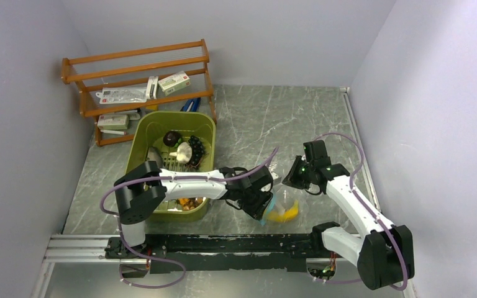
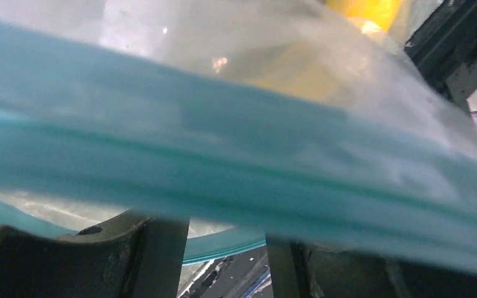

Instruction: Open the zip-top bag and remove the fake food

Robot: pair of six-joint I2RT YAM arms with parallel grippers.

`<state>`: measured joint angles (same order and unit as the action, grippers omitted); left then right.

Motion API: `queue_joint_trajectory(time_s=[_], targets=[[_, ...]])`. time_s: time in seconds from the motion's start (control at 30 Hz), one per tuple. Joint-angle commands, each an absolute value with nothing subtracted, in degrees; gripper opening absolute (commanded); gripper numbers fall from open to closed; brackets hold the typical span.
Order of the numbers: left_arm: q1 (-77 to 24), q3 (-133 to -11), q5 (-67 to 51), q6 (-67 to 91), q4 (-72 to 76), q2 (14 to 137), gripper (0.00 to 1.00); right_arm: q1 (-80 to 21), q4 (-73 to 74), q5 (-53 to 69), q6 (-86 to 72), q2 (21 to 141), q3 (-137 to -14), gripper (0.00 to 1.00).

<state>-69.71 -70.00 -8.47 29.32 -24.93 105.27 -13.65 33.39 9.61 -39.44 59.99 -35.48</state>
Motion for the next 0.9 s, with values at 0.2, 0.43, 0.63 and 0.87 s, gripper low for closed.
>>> queue_joint_trajectory(time_s=[0.2,0.43,0.63,0.87], targets=[[-71.2,-68.2,3.2,30.1,-23.6,102.8,0.55,-13.5,49.6,4.8,-39.5,52.0,-42.8,0.52],[-71.2,-67.7,2.0,28.4,-22.0,101.7,0.56,-13.5,58.1,5.4,-47.4,47.1,-43.7,0.53],[-71.3,-68.9,-1.1,21.8,-18.5,101.6,0.57,-13.5,62.5,6.0,-49.5,45.6,-37.7,0.52],[-71.3,-68.0,-8.0,8.3,-11.9,103.3,0.58,-13.5,56.4,11.5,-49.6,47.1,-30.1,0.51]])
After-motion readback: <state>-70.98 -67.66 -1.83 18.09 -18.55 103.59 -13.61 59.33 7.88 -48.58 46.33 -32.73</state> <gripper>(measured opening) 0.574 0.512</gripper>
